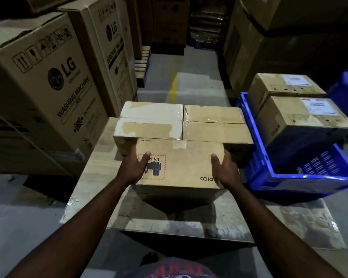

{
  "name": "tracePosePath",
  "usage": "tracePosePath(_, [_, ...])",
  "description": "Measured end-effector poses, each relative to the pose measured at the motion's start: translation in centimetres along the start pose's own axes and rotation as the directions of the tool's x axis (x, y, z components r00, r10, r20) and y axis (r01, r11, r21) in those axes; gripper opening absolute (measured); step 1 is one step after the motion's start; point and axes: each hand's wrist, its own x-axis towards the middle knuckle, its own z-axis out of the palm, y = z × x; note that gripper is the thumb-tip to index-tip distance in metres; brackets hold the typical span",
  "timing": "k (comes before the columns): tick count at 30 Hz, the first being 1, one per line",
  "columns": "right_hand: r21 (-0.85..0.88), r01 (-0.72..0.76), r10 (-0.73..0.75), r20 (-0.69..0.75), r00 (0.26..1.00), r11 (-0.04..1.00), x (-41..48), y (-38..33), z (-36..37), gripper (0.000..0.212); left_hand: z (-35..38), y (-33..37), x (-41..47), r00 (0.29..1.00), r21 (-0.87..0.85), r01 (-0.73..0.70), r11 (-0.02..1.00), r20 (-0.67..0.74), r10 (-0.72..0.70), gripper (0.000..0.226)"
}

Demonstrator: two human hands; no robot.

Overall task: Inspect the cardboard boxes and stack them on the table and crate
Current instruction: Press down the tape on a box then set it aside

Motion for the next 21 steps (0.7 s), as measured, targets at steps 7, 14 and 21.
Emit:
tracePosePath(7, [0.018, 0.127, -0.125, -0.086, 0.988, 0.992, -2.8, 0.9, -0.3, 0.055, -0.4, 0.0, -3.2, 0.994, 0.008, -0.043, 0.999, -0.096, 0.044, 0.046])
tracePosePath(14, [0.057, 0.186, -0.175, -0.150, 0.973, 0.981, -8.7, 3.6, 0.1, 0.062, 0.0, -1.5, -9.3, 0.970, -0.016, 0.021, 1.000, -0.241, -0.025, 0.057])
tracePosePath(21, [0.012, 0.236, -0.230, -0.179, 0.957, 0.972, -13.0, 5.2, 0.4, 0.076, -0.5, -1.5, -12.1, 0.919, -0.260, 0.157, 0.953, -0.314, -0.237, 0.067])
